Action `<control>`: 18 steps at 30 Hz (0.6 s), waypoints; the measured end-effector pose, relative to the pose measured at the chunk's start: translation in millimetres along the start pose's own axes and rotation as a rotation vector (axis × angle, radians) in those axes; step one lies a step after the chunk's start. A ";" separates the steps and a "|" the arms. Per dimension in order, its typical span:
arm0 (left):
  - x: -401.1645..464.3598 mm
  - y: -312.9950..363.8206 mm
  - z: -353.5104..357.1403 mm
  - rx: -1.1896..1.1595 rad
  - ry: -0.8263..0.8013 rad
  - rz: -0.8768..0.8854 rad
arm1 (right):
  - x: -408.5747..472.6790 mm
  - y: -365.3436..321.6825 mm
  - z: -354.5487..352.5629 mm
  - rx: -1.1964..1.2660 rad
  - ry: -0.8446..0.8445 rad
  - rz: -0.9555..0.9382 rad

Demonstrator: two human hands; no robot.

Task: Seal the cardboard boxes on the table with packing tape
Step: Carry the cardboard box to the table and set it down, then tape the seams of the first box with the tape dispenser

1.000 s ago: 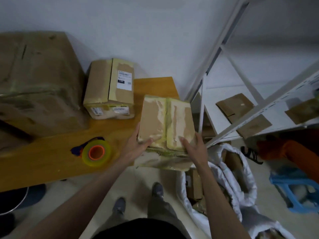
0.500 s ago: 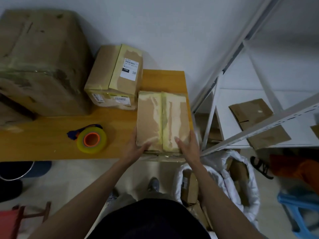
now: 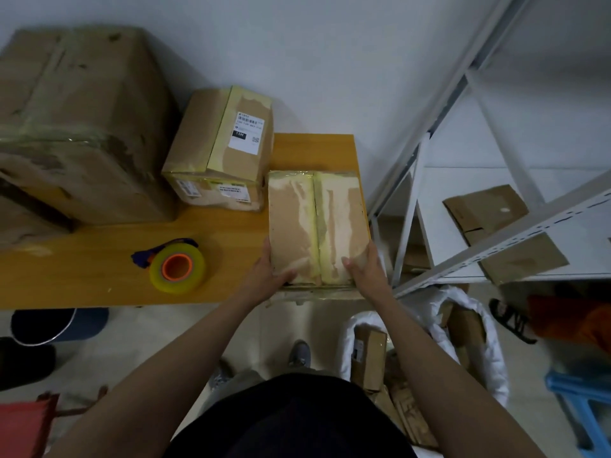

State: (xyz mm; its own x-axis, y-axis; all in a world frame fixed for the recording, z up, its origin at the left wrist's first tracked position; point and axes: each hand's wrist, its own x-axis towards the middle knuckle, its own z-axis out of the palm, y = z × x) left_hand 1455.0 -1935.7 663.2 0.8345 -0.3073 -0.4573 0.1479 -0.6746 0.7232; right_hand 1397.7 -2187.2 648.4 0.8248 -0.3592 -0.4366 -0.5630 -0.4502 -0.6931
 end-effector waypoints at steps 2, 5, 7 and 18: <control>-0.8 -1.2 -4.1 0.087 0.000 0.007 | -1.0 -4.0 1.9 -0.067 0.029 0.024; -2.7 -1.1 -12.4 0.246 0.010 -0.004 | -1.4 -13.3 7.3 -0.226 0.143 0.001; -6.6 0.8 -24.1 0.388 0.050 -0.027 | -4.7 -26.6 10.0 -0.284 0.232 -0.093; -40.6 -49.0 -120.6 0.609 0.352 0.022 | -19.2 -131.4 82.7 -0.413 0.290 -0.616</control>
State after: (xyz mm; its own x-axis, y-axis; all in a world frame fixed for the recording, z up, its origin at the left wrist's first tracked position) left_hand 1477.9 -1809.3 708.8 0.9714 -0.1588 -0.1767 -0.1085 -0.9581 0.2650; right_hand 1460.2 -2053.5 700.4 0.9794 -0.1205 0.1620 -0.0313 -0.8832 -0.4680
